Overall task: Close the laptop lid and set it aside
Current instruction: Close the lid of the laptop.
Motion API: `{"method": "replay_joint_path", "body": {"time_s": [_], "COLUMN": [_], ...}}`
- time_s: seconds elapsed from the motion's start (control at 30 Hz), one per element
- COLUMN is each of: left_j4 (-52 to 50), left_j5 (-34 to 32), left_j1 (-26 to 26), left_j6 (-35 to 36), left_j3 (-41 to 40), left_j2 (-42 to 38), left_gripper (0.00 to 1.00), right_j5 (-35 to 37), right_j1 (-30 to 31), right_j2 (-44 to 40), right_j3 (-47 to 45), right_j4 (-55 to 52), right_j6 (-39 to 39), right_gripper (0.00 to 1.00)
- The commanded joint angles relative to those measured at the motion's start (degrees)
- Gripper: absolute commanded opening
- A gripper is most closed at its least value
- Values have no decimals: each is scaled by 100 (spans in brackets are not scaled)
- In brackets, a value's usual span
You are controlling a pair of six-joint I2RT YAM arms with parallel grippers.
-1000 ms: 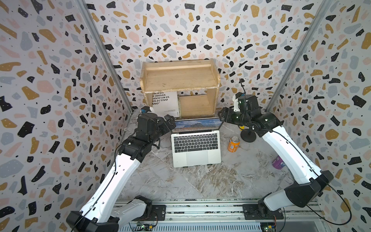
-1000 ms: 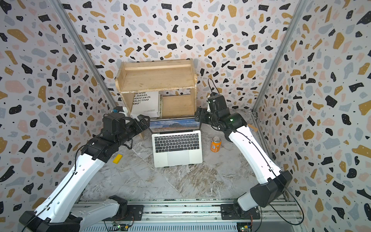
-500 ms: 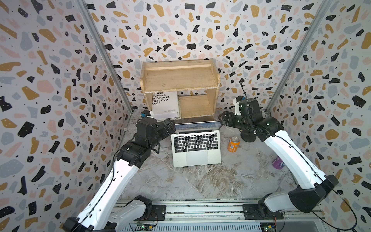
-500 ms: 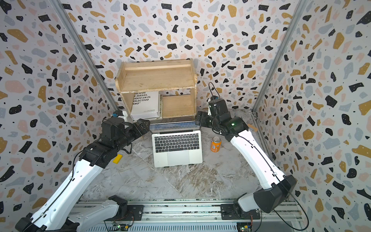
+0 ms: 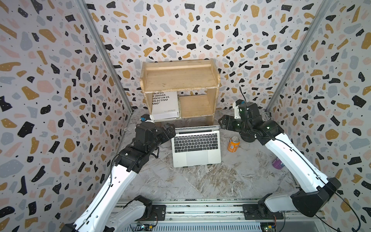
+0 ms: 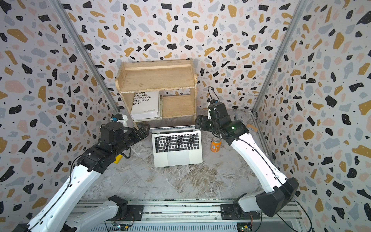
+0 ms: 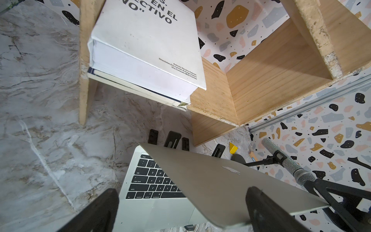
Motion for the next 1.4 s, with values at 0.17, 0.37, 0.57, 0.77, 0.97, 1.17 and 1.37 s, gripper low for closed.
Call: {"method": "replay_joint_path", "body": {"time_s": [0.17,0.37,0.57,0.77,0.97,1.17,1.37], "left_j4": [-303,-352,-371,-391,-442,-463,-473], "left_j5": [38,69,91,113,155,172,139], "left_j1": [-46,-69,-78,-86,-100,-115,-133], "left_j6": [22,11,-9,-17,-27,-59,-108], "left_j3": [-237,-314,-460,-547,-604,-738,-852], "left_j2": [-182,-296,-419,-488,-582,-684,-808], "left_gripper": [100,100,100,100,100,100,100], "right_j5": [0,-40,-41,-38,-42,-39,-21], "right_j1": [69,83,116,147,161,199,226], "right_j2": [-231,-278,-387,-496,-602,-699,-784], "right_j3": [-228,-288,-410,-534,-681,-821,-921], "right_j4": [-290,-315,-297,-289,-275,-261,-267], "right_j6": [-18,-24,-22,-9,0,7,18], "right_gripper": [81,81,81,81,82,81,82]}}
